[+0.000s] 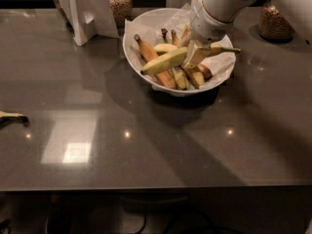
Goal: Pick banana from white bowl
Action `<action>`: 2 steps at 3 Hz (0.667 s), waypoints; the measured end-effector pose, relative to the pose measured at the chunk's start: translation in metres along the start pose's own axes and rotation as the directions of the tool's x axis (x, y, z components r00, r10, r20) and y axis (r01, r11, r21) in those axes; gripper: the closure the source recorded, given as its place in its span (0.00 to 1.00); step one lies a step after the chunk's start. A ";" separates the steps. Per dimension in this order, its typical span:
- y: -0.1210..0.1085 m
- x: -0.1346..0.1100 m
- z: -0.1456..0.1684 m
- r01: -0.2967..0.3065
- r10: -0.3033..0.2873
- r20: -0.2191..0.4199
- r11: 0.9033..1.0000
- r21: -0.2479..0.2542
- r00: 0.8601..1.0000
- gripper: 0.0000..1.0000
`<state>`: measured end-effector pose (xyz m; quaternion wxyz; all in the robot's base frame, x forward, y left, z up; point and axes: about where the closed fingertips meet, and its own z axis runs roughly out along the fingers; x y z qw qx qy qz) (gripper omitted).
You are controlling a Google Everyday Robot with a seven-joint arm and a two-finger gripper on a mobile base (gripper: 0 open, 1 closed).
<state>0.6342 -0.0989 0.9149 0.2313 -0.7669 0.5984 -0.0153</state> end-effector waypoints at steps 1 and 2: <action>0.009 -0.008 -0.027 0.033 -0.033 -0.049 0.999 -0.005 0.998 1.00; 0.025 -0.014 -0.058 0.060 -0.061 -0.052 0.998 -0.014 0.997 1.00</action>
Offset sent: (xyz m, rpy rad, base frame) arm -0.0775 -0.0246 0.0759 -0.0807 -0.0156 0.0656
